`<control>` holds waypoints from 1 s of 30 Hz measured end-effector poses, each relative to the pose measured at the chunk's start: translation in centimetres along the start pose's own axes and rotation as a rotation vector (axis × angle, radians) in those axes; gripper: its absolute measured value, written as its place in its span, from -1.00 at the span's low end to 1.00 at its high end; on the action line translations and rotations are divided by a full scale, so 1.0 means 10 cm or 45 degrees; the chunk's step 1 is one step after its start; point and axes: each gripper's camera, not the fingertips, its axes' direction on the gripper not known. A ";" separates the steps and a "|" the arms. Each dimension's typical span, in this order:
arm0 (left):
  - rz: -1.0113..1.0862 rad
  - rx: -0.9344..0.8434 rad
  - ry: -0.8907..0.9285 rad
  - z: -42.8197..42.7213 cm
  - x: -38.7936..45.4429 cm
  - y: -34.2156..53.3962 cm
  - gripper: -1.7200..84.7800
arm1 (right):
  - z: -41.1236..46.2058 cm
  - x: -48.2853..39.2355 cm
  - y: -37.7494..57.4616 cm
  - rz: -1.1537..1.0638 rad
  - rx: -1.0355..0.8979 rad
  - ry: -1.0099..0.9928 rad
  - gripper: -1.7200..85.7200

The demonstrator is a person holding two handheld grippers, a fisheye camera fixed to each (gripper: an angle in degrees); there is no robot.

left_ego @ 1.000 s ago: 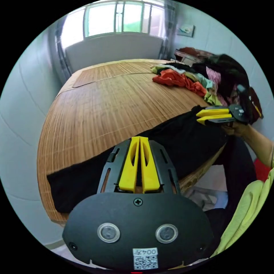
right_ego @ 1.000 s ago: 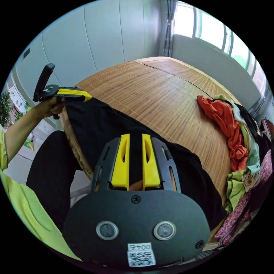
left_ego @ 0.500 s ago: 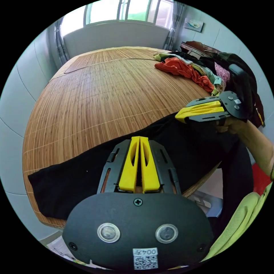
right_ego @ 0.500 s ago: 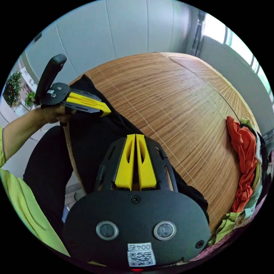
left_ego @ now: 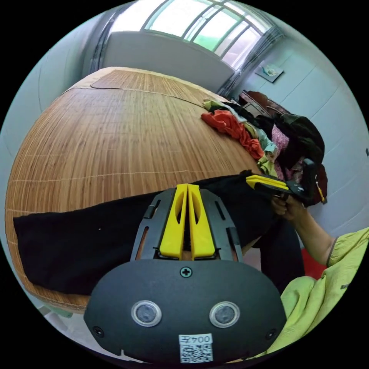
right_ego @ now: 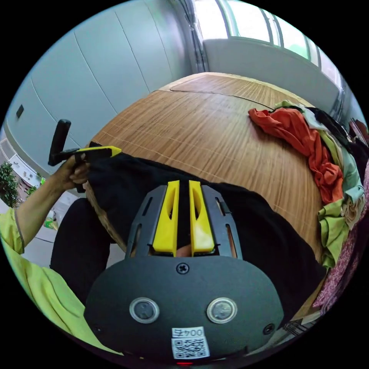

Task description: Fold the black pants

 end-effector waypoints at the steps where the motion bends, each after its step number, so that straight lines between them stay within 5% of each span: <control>1: -0.004 -0.032 -0.045 0.06 0.01 -0.02 -0.95 | 0.11 0.08 0.16 -0.007 -0.069 0.048 -0.82; 5: -0.161 -0.083 -0.074 0.17 -0.07 -0.08 -0.95 | 0.13 0.36 0.48 0.019 -0.033 0.003 -0.81; 11: -0.028 0.000 -0.194 -0.27 0.16 0.13 -0.95 | -0.52 0.81 1.21 0.096 0.019 0.070 -0.77; 14: -0.009 -0.173 -0.314 -0.06 0.07 0.28 -0.95 | -0.47 1.27 1.68 0.203 -0.138 0.134 -0.78; 20: -0.026 0.014 -0.256 -0.42 0.24 0.34 -0.94 | -1.15 1.95 2.45 0.291 -0.019 0.173 -0.77; 25: 0.051 -0.104 -0.323 -0.32 0.39 0.53 -0.94 | -1.50 3.10 3.38 0.563 -0.022 0.315 -0.83; 30: -0.046 -0.123 -0.287 -0.20 0.26 0.71 -0.94 | -1.16 3.56 3.36 0.505 -0.077 0.265 -0.84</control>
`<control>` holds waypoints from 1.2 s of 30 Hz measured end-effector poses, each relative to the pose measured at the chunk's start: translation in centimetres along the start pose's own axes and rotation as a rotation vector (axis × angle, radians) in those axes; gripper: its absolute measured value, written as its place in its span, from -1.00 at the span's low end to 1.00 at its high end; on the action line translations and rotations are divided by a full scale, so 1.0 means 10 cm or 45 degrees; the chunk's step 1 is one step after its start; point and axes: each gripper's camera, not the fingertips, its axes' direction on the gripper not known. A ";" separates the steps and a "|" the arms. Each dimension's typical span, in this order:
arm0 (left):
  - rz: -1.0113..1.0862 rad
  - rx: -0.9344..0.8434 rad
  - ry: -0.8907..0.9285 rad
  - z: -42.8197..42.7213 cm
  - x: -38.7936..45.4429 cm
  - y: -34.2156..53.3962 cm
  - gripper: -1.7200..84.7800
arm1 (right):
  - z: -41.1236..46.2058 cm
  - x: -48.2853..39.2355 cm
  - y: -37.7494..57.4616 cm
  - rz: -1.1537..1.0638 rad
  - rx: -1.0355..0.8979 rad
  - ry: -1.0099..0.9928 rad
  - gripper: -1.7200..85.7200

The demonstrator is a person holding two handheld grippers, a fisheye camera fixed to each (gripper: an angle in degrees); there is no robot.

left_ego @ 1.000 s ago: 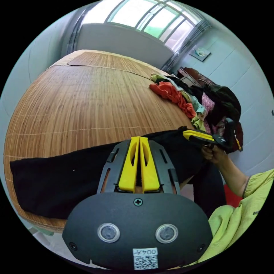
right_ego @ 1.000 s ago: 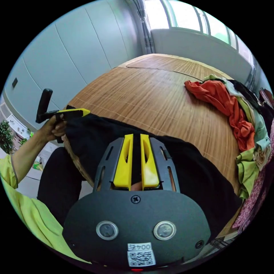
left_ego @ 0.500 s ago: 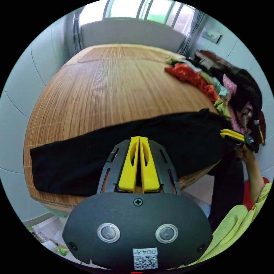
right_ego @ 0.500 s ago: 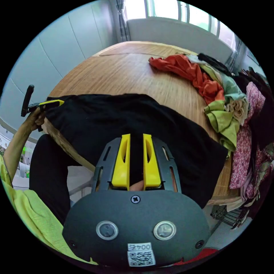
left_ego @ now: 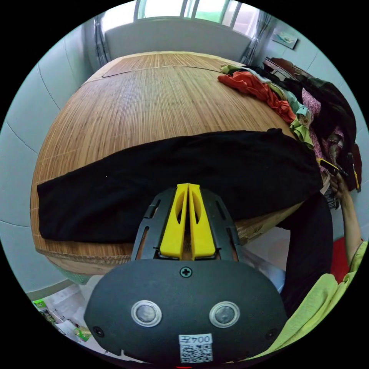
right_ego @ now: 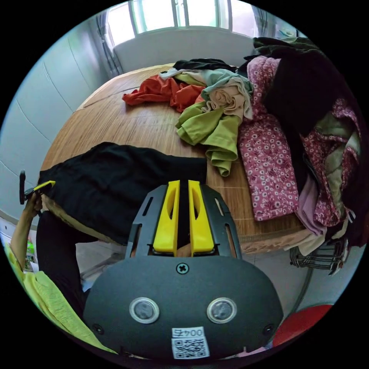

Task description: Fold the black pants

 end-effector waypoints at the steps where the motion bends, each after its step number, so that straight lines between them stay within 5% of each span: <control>1: -0.014 -0.003 0.008 0.00 -0.02 0.01 -0.94 | 0.18 0.06 -0.04 -0.040 -0.035 0.049 -0.84; 9: 0.007 -0.059 -0.029 -0.11 -0.08 0.14 -0.94 | -0.22 0.54 0.45 -0.099 0.092 -0.033 -0.84; 12: 0.012 -0.049 -0.032 -0.16 -0.12 0.23 -0.94 | 0.15 0.57 0.71 -0.164 -0.053 0.001 -0.84; 18: -0.093 0.100 -0.038 -0.78 -0.47 0.61 -0.94 | -0.15 0.73 0.86 -0.002 0.130 -0.140 -0.84; 27: -0.609 0.273 -0.096 -1.47 -2.08 1.85 -0.88 | -0.21 -0.06 0.97 -0.008 0.177 -0.352 -0.81; 36: -0.661 0.458 -0.171 -1.63 -2.56 2.33 -0.73 | 0.09 -1.15 0.92 -0.146 0.111 -0.433 -0.81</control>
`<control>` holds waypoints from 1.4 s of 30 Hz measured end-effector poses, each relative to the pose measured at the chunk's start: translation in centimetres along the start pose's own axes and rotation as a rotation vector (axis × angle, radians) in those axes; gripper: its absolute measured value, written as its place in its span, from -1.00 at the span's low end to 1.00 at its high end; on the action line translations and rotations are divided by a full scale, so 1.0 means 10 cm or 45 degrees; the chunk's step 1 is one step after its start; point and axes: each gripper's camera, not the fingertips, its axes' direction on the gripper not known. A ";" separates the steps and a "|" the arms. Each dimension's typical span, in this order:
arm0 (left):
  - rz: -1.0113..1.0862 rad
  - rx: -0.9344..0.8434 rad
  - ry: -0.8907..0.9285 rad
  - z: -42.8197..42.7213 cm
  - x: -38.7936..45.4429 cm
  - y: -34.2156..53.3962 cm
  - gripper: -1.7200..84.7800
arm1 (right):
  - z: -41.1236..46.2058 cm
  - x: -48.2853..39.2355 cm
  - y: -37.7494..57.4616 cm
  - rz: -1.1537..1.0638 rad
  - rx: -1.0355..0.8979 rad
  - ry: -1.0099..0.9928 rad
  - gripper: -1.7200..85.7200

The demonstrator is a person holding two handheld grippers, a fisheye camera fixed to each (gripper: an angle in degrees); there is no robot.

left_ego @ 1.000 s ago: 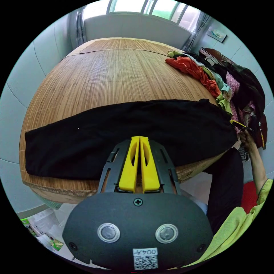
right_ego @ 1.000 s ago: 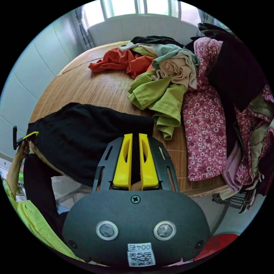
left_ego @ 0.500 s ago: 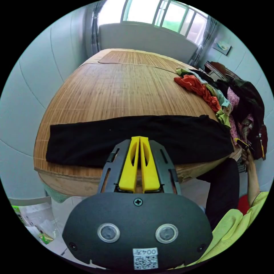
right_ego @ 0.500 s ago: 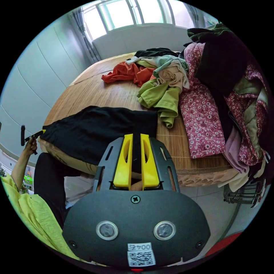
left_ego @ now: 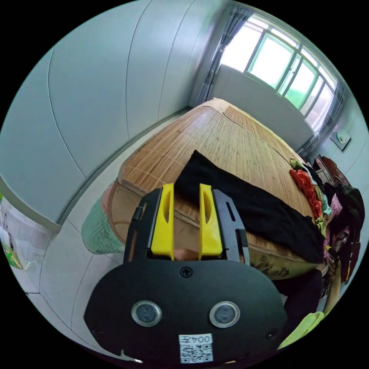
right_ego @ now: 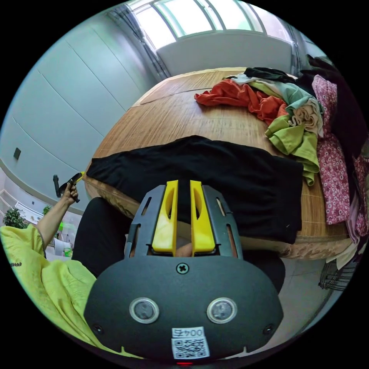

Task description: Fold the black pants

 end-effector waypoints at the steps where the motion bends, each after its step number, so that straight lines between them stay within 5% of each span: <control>1: 0.005 -0.003 -0.006 0.01 -0.01 0.00 -0.72 | 0.05 -0.06 -0.02 -0.004 -0.004 -0.005 -0.82; 13: 0.125 0.005 -0.160 -0.12 0.33 -0.09 -0.66 | 0.40 -0.44 0.03 -0.027 -0.028 -0.086 -0.84; 21: 0.005 0.019 0.107 -0.51 0.44 -0.47 -0.87 | 0.42 -0.47 0.15 -0.022 -0.031 -0.098 -0.85; 25: 0.181 -0.014 0.114 -0.90 0.88 -0.85 -0.89 | 0.27 -0.43 0.23 -0.002 0.016 -0.121 -0.85; 33: 0.683 0.080 0.241 -2.11 2.83 -1.51 -0.90 | -0.07 -0.25 0.43 0.031 0.073 -0.075 -0.85; 42: 1.104 0.154 0.409 -2.53 5.57 -1.22 -0.89 | -0.65 0.52 0.95 0.202 0.178 -0.049 -0.86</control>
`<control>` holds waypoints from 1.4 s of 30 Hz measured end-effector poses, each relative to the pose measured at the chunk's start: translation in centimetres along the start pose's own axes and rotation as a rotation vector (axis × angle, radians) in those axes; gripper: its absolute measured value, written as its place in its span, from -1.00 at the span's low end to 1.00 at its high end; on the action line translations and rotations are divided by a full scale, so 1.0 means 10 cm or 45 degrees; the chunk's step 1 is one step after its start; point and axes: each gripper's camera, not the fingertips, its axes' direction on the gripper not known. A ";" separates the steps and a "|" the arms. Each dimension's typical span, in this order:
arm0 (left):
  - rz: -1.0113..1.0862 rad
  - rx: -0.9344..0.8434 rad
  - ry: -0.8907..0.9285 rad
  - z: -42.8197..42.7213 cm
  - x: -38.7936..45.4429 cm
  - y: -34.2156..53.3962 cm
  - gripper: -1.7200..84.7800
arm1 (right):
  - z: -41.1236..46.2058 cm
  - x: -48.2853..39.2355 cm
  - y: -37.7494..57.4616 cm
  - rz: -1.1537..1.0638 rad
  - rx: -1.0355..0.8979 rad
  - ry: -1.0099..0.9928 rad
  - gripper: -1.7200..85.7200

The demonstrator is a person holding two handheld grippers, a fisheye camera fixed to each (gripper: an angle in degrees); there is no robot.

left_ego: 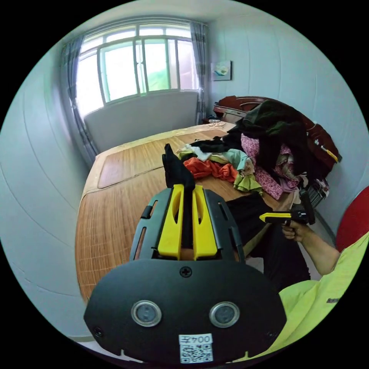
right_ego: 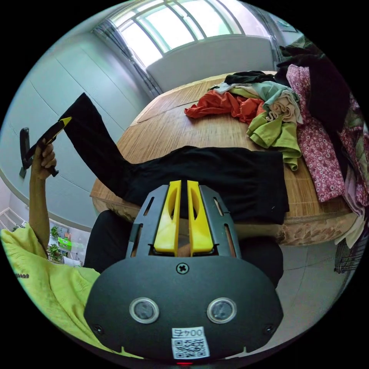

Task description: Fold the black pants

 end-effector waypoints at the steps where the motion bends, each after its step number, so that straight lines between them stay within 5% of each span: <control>1: 0.017 0.007 -0.001 0.08 0.15 -0.07 -0.89 | -0.10 0.13 0.06 0.027 0.020 0.007 -0.86; 11: 0.185 -0.327 0.386 1.95 2.12 -0.15 -0.74 | -0.62 0.95 0.54 0.248 0.104 0.065 -0.85; 17: 0.062 -0.190 0.297 1.50 1.49 -0.34 -0.73 | -0.43 0.90 0.39 0.236 0.059 0.116 -0.82; 26: -0.412 -0.370 -0.060 1.12 -0.15 0.61 -0.81 | 0.61 0.16 -0.41 -0.038 -0.238 0.341 -0.81; 29: -0.344 -0.435 -0.004 0.97 -0.14 0.81 -0.80 | 0.70 0.10 -0.56 0.009 -0.266 0.335 -0.81; 36: -0.110 -0.511 0.054 0.92 0.44 1.04 -0.75 | 1.11 -1.29 -0.81 -0.393 -0.289 0.419 -0.76; 42: -0.138 -0.444 -0.039 0.91 0.65 1.01 -0.76 | 1.51 -1.24 -0.96 -0.316 -0.378 0.513 -0.76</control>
